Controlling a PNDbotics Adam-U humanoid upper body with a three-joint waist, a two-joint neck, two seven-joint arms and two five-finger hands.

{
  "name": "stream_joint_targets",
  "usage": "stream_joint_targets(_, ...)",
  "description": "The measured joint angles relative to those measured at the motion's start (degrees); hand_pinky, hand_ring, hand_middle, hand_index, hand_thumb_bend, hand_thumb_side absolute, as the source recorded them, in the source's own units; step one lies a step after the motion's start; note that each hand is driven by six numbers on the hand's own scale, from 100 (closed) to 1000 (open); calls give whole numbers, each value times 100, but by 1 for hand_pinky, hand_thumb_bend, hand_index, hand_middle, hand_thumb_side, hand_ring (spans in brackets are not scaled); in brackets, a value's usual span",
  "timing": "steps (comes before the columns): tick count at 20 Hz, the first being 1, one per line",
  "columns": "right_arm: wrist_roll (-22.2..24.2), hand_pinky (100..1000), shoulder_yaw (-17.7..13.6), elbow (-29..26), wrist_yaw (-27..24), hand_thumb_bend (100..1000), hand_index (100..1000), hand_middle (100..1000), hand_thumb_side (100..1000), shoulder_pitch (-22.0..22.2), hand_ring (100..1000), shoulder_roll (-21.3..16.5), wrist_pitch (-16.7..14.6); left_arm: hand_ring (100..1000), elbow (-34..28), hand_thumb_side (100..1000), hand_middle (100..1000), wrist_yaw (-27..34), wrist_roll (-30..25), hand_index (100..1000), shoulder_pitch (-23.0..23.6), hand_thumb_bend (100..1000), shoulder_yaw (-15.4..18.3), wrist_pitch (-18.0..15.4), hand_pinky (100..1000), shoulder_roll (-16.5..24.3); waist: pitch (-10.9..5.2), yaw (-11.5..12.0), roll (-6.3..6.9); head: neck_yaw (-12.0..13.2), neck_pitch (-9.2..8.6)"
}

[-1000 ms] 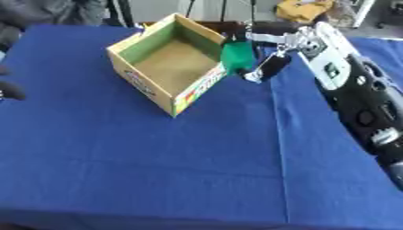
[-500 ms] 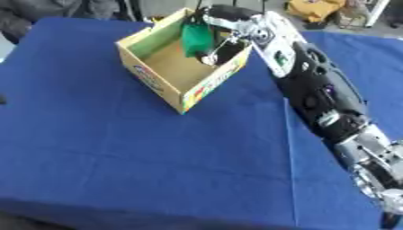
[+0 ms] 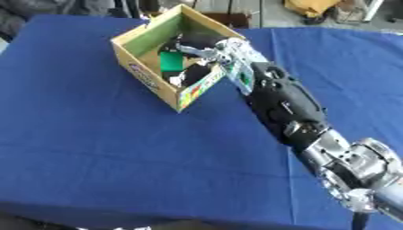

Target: Pick up objects on the table and place them in the box.

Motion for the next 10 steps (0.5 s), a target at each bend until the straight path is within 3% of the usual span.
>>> stream_joint_targets(3, 56, 773, 0, 26, 30, 100, 894, 862, 782, 2, 811, 22, -62, 492, -6, 1000, 578, 9, -9, 631, -2, 282, 0, 3, 526, -4, 0, 0, -9, 0, 0)
stream_joint_targets(7, -6, 830, -2, 23, 36, 257, 921, 909, 868, 27, 875, 22, -131, 492, -6, 1000, 578, 9, -10, 630, -3, 284, 0, 3, 527, -4, 0, -7, -12, 0, 0)
stream_joint_targets(8, -47, 830, -3, 15, 36, 100, 932, 917, 937, 30, 875, 21, -142, 492, -6, 1000, 578, 9, -10, 630, -3, 284, 0, 3, 527, -4, 0, -16, -12, 0, 0)
stream_joint_targets(10, -172, 819, -42, -90, 5, 100, 954, 920, 1000, 30, 863, 16, -120, 492, -6, 1000, 578, 9, -10, 630, -4, 286, 1, 3, 527, -4, 0, -53, -18, 3, 0)
